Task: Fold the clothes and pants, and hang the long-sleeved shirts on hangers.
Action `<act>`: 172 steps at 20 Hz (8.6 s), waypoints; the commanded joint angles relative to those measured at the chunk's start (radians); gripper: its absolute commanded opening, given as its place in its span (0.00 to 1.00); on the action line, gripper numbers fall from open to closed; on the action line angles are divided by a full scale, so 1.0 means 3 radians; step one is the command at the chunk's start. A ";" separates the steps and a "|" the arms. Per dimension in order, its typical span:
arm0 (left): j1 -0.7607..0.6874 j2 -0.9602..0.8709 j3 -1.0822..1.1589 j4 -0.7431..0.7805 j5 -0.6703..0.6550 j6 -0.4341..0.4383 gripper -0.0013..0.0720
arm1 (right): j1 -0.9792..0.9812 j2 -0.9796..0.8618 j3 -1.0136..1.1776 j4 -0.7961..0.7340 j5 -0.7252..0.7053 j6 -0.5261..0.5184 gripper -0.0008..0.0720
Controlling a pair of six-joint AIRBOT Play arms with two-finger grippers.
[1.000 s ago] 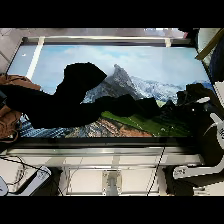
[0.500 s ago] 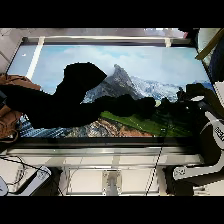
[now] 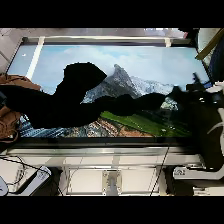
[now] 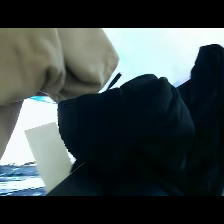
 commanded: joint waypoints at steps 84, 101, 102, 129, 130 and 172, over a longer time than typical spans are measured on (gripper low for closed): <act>0.0530 -0.0688 -0.0964 -0.1096 0.0458 -0.0069 0.04 | -0.0736 0.1915 -0.2090 -0.0160 0.0038 0.0443 0.73; 0.0526 -0.0689 -0.0905 -0.1095 0.0351 -0.0064 0.04 | -0.0736 0.0762 -0.2457 0.0814 -0.0660 -0.0159 0.70; 0.0526 -0.0689 -0.0905 -0.1095 0.0351 -0.0027 0.04 | -0.0736 0.0736 -0.2457 0.0820 -0.0694 -0.0159 0.70; 0.0613 -0.0479 -0.0356 0.0094 -0.0440 -0.0146 0.04 | -0.1062 0.1694 -0.1815 -0.0100 -0.0154 0.0285 0.02; 0.0613 -0.0482 -0.0356 0.0094 -0.0467 -0.0146 0.04 | -0.1164 0.1779 -0.1812 -0.0202 -0.0046 0.0286 0.02; -0.0458 -0.2280 0.1778 0.0113 -0.0585 -0.0610 0.79 | 0.2282 -0.2486 0.2649 0.0993 -0.0015 0.0886 0.57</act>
